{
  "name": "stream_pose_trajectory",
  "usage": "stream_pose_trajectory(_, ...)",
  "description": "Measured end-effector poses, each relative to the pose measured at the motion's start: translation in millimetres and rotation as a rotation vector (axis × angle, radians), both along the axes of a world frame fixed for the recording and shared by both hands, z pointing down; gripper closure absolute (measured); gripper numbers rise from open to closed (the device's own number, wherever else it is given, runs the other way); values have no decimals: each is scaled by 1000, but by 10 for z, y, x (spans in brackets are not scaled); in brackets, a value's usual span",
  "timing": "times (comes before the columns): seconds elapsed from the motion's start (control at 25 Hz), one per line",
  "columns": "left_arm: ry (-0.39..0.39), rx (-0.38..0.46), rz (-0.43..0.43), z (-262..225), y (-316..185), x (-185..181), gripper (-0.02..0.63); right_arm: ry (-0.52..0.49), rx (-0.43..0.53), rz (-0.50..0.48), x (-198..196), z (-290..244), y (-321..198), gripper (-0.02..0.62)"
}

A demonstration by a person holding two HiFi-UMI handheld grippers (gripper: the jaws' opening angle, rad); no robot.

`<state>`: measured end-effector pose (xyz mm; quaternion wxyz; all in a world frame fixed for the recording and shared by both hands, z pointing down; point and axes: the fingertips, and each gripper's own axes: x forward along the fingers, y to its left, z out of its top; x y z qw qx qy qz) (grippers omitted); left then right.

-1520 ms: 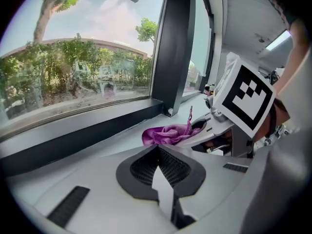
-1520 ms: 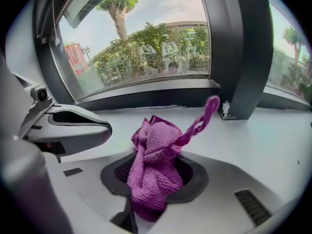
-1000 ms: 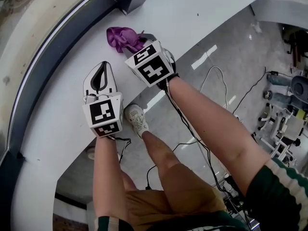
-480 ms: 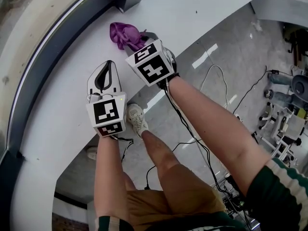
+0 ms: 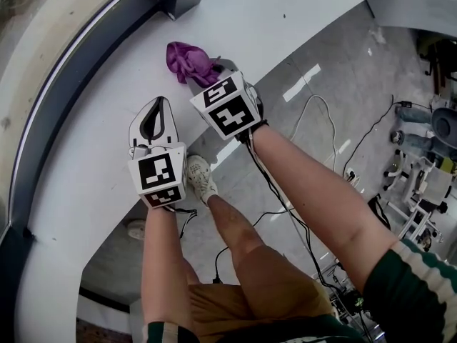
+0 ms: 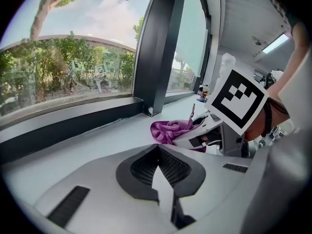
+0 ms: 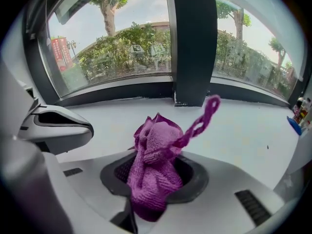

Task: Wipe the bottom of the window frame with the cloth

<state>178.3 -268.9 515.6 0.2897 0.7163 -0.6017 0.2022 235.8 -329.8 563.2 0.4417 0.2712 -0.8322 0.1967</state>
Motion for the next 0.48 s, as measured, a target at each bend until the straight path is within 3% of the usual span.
stream_pose_trajectory(0.48,16,-12,0,37,151,183,597,2,-14,1,226,11,238,462)
